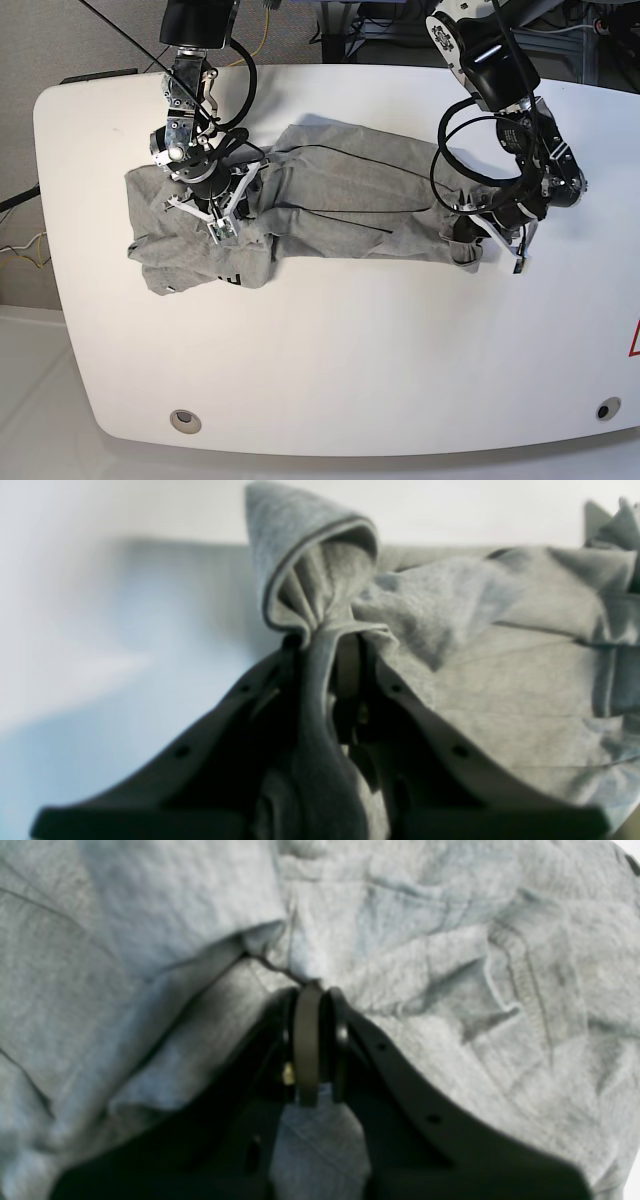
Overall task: Fold the T-shirt properly
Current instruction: 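Lift the held strip end with the left gripper toward the right gripper, then fold the held end over the middle of the strip with the left gripper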
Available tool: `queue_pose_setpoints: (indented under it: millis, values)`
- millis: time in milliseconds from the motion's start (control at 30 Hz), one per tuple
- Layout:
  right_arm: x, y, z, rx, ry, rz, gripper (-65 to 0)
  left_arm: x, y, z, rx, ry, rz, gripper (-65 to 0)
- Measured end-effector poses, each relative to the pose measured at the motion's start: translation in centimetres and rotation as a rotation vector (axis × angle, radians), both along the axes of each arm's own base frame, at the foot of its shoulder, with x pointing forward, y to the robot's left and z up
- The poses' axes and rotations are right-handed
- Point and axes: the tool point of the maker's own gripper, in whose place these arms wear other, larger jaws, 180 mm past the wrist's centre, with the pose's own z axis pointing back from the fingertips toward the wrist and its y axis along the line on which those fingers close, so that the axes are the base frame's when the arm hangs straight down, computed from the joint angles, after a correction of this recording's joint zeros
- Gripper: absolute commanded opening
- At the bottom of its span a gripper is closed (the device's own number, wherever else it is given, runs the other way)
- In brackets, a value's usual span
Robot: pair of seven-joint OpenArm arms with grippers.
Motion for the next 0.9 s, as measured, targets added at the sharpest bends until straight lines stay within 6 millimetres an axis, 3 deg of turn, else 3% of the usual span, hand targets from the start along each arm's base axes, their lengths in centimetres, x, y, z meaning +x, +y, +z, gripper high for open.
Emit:
queue_pose_setpoints:
  millis: [533, 900]
  values:
    - [0.0, 0.0, 0.0, -0.001, 0.003, -0.001, -65.0, 0.4, 3.3, 4.7, 0.154, -0.068, 0.016, -63.3]
    - [-0.1, 0.1, -0.1, 0.000, 0.007, -0.001, -65.0, 0.2, 3.6, 6.5, 0.206, -0.084, 0.013, -63.3]
